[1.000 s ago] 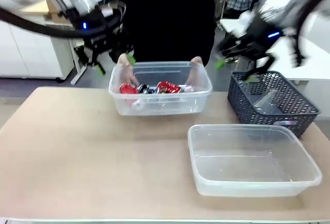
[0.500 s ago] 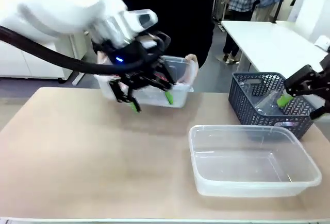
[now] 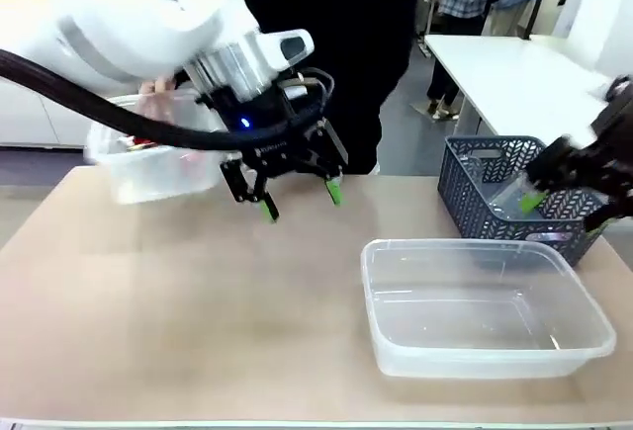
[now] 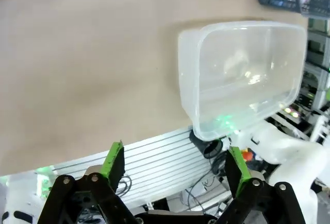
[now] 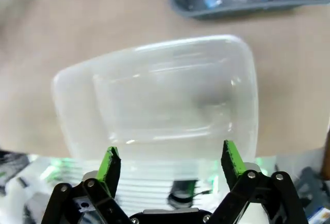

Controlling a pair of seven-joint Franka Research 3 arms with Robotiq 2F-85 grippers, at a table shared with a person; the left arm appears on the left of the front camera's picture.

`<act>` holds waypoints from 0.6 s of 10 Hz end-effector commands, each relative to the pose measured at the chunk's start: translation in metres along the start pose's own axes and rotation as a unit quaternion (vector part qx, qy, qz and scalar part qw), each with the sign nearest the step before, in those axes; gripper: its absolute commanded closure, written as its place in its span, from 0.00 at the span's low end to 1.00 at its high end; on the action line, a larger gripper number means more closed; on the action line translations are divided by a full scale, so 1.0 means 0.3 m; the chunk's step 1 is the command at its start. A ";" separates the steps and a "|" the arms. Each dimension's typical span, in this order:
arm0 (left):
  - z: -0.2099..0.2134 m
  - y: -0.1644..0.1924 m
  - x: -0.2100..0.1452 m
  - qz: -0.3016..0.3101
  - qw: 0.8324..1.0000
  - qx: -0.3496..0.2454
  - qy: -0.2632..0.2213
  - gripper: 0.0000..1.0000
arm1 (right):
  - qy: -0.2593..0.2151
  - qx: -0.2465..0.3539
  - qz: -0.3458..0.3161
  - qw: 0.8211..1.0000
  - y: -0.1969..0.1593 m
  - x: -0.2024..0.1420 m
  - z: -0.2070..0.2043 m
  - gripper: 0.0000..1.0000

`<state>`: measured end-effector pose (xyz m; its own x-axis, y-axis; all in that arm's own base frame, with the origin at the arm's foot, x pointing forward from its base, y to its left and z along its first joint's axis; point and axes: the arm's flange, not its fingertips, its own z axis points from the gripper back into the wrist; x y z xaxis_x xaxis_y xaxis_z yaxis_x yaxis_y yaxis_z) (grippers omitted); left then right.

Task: Sort the waste into each basket.
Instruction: Pick up the Organizing box on the right side of the table and lift it.

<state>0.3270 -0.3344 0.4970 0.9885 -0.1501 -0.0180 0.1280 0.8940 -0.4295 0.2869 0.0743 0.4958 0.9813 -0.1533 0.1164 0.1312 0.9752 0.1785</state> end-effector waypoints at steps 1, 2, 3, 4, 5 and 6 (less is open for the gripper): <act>-0.208 -0.101 0.022 0.093 0.995 0.033 0.013 0.00 | 0.008 -0.069 0.009 0.998 -0.055 0.028 -0.251 0.00; -0.286 -0.160 0.012 0.105 0.993 0.043 0.032 0.00 | 0.009 -0.089 -0.019 0.996 -0.132 0.020 -0.287 0.00; -0.345 -0.211 0.001 0.109 0.992 0.048 0.038 0.00 | 0.035 -0.097 -0.019 0.995 -0.194 -0.002 -0.314 0.00; -0.367 -0.228 0.006 0.081 0.995 0.052 0.031 0.00 | 0.014 -0.143 -0.018 0.989 -0.247 -0.011 -0.338 0.00; -0.323 -0.131 -0.039 0.093 0.994 0.039 0.033 0.00 | -0.043 -0.134 -0.090 0.986 -0.313 0.007 -0.275 0.00; -0.323 -0.131 -0.039 0.093 0.994 0.039 0.033 0.00 | 0.037 -0.110 -0.003 0.993 -0.117 0.153 -0.231 0.00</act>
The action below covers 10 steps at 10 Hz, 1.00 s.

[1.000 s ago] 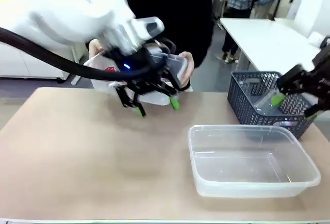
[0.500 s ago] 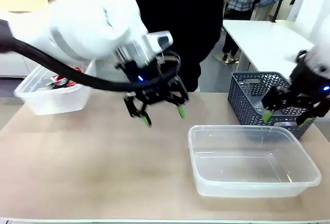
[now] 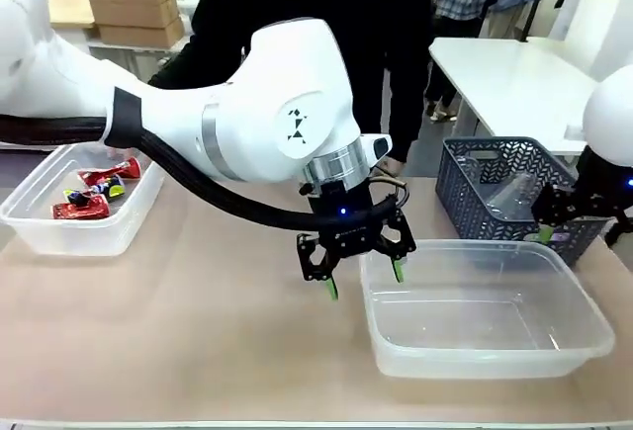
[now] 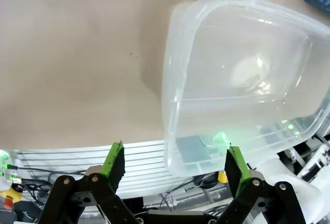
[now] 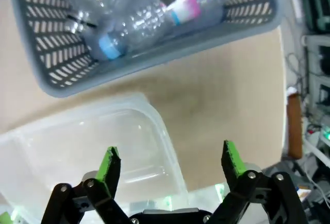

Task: Sort the waste into each basket.
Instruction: Pick up the Organizing box on the right side of the table and lift it.

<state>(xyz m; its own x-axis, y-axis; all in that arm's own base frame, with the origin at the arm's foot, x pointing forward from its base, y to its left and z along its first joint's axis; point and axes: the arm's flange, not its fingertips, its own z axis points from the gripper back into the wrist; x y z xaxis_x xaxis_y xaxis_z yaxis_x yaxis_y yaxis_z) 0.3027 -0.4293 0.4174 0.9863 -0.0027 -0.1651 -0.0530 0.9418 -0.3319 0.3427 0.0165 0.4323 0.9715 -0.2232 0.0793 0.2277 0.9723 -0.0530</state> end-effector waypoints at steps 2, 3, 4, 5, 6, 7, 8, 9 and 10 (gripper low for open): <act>0.000 0.000 0.000 0.000 1.000 0.000 0.000 0.00 | -0.012 -0.056 0.096 0.994 0.096 -0.017 -0.031 0.00; -0.055 -0.021 -0.001 -0.002 1.000 0.022 -0.018 0.00 | 0.004 -0.051 0.128 0.990 0.113 -0.018 -0.082 0.00; -0.076 -0.029 0.003 -0.007 0.999 0.031 -0.014 0.00 | 0.022 -0.052 0.140 0.989 0.092 -0.035 -0.126 0.00; -0.081 -0.034 0.009 -0.007 0.999 0.037 -0.019 0.00 | 0.033 -0.053 0.151 0.987 0.078 -0.054 -0.159 0.00; -0.095 -0.035 0.014 0.004 0.999 0.043 -0.033 0.00 | 0.054 -0.045 0.179 0.981 0.082 -0.071 -0.198 0.00; -0.114 -0.034 0.015 0.011 0.998 0.050 -0.045 0.00 | 0.070 -0.062 0.183 0.979 0.086 -0.075 -0.243 0.00; -0.130 -0.035 0.015 0.012 0.997 0.055 -0.054 0.00 | 0.083 -0.069 0.170 0.980 0.078 -0.073 -0.271 0.00; -0.137 -0.038 0.015 0.008 0.997 0.056 -0.055 0.00 | 0.086 -0.060 0.171 0.980 0.071 -0.076 -0.276 0.00; -0.141 -0.042 0.019 0.009 0.997 0.057 -0.058 0.00 | 0.088 -0.059 0.168 0.980 0.067 -0.077 -0.279 0.00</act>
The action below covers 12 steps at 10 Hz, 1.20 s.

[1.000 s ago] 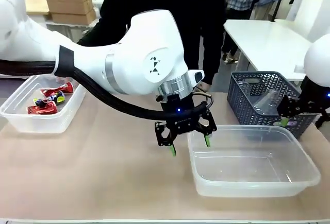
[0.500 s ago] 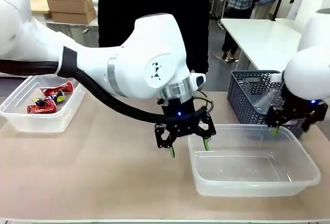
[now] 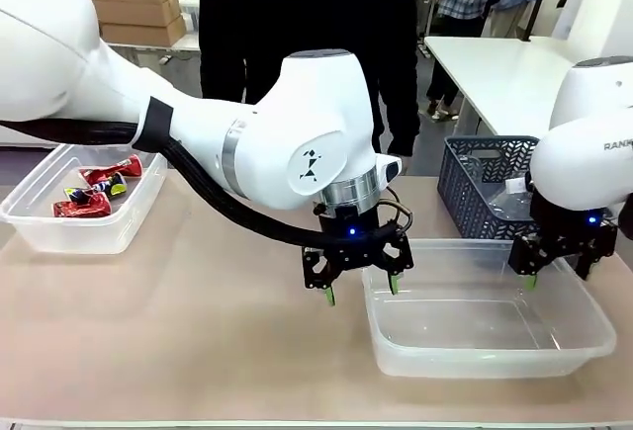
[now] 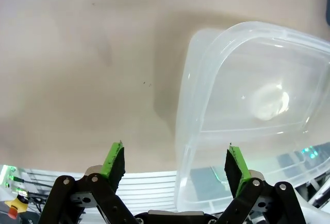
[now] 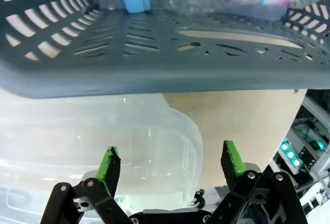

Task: Sort the waste into each basket.
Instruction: Pick up the Organizing box on the right side of the table and lift it.

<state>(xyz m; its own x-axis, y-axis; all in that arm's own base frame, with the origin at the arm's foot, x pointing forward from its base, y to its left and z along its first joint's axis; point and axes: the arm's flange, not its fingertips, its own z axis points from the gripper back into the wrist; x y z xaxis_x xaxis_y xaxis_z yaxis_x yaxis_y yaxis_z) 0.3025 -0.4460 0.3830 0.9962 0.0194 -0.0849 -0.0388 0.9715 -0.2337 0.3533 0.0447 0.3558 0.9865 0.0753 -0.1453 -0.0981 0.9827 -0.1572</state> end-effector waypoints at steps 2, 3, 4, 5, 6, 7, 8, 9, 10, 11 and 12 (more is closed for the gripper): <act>-0.029 -0.027 0.008 0.013 1.000 0.012 -0.014 0.00 | -0.004 0.006 0.008 1.000 -0.015 -0.074 -0.053 0.00; -0.037 -0.024 0.012 0.011 1.000 0.015 -0.014 0.31 | -0.003 0.011 0.012 1.000 -0.015 -0.077 -0.053 0.00; -0.038 -0.026 0.015 0.012 1.000 0.020 -0.013 0.59 | -0.007 0.015 0.018 1.000 -0.020 -0.084 -0.049 0.58; -0.037 -0.026 0.017 0.013 1.000 0.020 -0.013 0.91 | -0.011 0.027 0.029 0.999 -0.024 -0.092 -0.040 0.59; -0.033 -0.021 0.019 0.015 1.000 0.018 -0.015 1.00 | -0.004 0.024 0.024 0.999 -0.027 -0.093 -0.037 1.00; -0.027 -0.016 0.019 0.016 1.000 0.017 -0.015 1.00 | 0.004 0.024 0.026 0.999 -0.029 -0.092 -0.037 1.00; -0.025 -0.017 0.018 0.015 1.000 0.017 -0.017 1.00 | 0.024 0.026 0.013 0.999 -0.031 -0.090 -0.039 1.00; -0.024 -0.016 0.018 0.013 1.000 0.017 -0.018 0.97 | 0.036 0.024 0.009 0.999 -0.034 -0.089 -0.039 0.85; -0.024 -0.016 0.018 0.012 1.000 0.016 -0.018 1.00 | 0.043 0.031 0.005 0.999 -0.039 -0.088 -0.039 0.95; -0.027 -0.015 0.018 0.013 1.000 0.018 -0.018 1.00 | 0.052 0.037 -0.001 0.998 -0.042 -0.087 -0.040 1.00; -0.023 -0.012 0.021 0.014 1.000 0.018 -0.017 1.00 | 0.060 0.044 -0.005 0.997 -0.043 -0.084 -0.036 1.00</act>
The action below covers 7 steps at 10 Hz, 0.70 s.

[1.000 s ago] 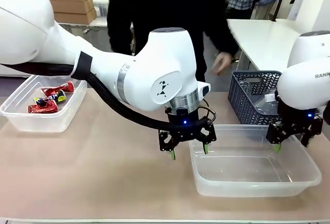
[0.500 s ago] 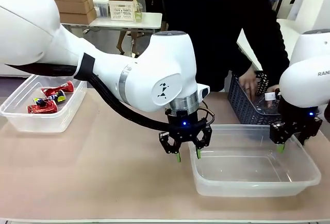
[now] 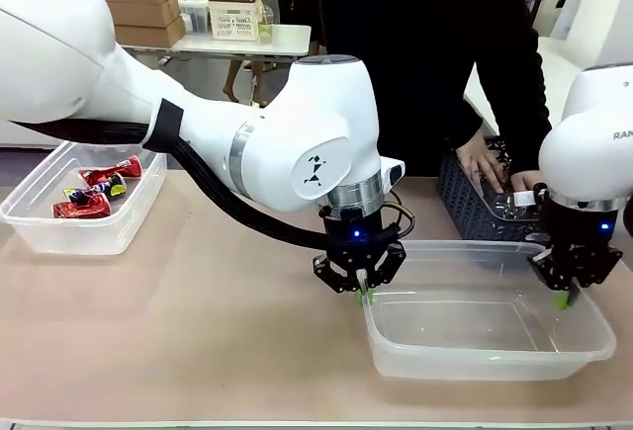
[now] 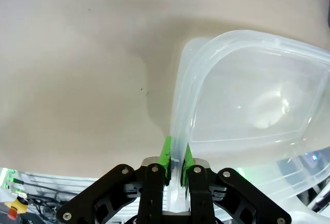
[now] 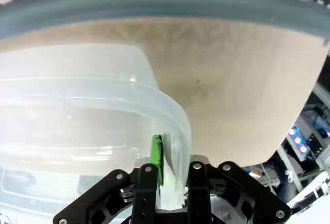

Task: Sort the waste into each basket.
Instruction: Pick up the Organizing box on the right side of the table and lift it.

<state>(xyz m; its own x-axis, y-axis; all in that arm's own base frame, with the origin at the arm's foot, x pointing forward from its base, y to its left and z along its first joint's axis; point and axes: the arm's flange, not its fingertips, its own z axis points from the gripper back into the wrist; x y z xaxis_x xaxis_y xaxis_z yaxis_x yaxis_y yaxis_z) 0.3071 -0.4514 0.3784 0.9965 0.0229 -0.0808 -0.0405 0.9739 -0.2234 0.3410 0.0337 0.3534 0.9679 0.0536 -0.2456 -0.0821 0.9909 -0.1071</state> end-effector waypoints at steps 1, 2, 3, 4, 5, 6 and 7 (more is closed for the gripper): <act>0.006 0.007 0.003 0.012 1.000 0.012 -0.018 1.00 | 0.012 0.028 0.000 1.000 -0.014 -0.042 -0.010 1.00; 0.023 0.015 0.003 0.012 1.000 0.009 -0.020 1.00 | 0.012 0.043 -0.002 0.999 -0.017 -0.045 0.005 1.00; 0.045 0.027 0.003 0.013 1.000 0.007 -0.023 1.00 | 0.012 0.052 -0.008 0.999 -0.020 -0.051 0.019 1.00; 0.084 0.048 -0.001 0.013 1.000 0.000 -0.024 1.00 | 0.016 0.062 -0.015 0.998 -0.023 -0.066 0.045 1.00; 0.150 0.086 -0.008 0.007 1.000 -0.011 -0.024 1.00 | 0.020 0.070 -0.018 0.997 -0.023 -0.092 0.100 1.00; 0.220 0.127 -0.017 0.007 0.999 -0.017 -0.028 1.00 | 0.016 0.073 -0.024 0.997 -0.018 -0.113 0.171 1.00; 0.292 0.178 -0.027 0.009 0.999 -0.019 -0.040 1.00 | 0.010 0.082 -0.032 0.996 -0.004 -0.123 0.257 1.00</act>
<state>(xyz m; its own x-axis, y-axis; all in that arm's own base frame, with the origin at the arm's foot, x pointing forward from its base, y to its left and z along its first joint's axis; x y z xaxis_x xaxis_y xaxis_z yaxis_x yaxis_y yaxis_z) 0.3048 -0.4188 0.4342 0.9988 0.0357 -0.0325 -0.0427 0.9671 -0.2508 0.3251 0.0385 0.4119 0.9684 -0.0071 -0.2492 0.0122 0.9997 0.0190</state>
